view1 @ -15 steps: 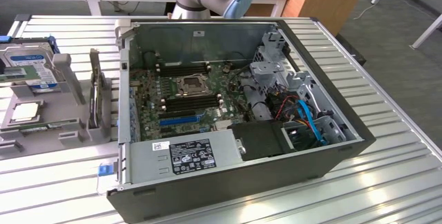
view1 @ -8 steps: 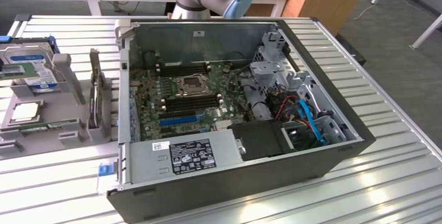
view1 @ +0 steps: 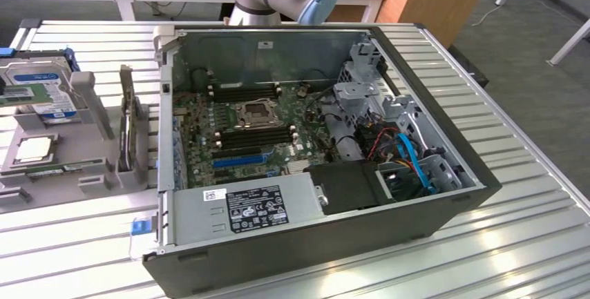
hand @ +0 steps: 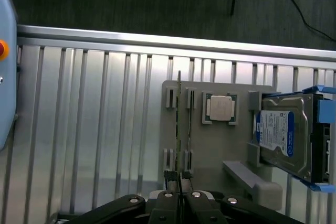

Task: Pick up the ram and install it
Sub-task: 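Pick up the ram and move it above insertion slot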

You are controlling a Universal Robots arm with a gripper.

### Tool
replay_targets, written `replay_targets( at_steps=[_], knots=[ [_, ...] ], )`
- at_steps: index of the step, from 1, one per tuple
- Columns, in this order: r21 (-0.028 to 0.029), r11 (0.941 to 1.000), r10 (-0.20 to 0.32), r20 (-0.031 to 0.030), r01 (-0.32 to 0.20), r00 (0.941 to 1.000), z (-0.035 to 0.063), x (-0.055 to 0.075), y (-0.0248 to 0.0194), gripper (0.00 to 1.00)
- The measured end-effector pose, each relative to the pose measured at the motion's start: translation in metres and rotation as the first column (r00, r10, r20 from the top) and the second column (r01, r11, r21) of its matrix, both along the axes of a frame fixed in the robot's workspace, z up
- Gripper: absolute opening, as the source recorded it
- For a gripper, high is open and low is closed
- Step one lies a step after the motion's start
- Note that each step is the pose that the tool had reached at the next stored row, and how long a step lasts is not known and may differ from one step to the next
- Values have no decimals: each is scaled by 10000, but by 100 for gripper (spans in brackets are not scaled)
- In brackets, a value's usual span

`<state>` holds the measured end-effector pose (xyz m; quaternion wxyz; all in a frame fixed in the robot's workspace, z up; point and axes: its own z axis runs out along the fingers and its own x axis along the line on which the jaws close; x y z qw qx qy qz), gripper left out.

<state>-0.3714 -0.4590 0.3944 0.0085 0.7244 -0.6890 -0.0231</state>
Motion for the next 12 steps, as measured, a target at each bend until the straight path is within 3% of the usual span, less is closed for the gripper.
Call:
replay_targets(
  at_steps=[12],
  knots=[
    [2, 10000, -3, 2, 3, 10000, -2, 152, 1, 12]
  ],
)
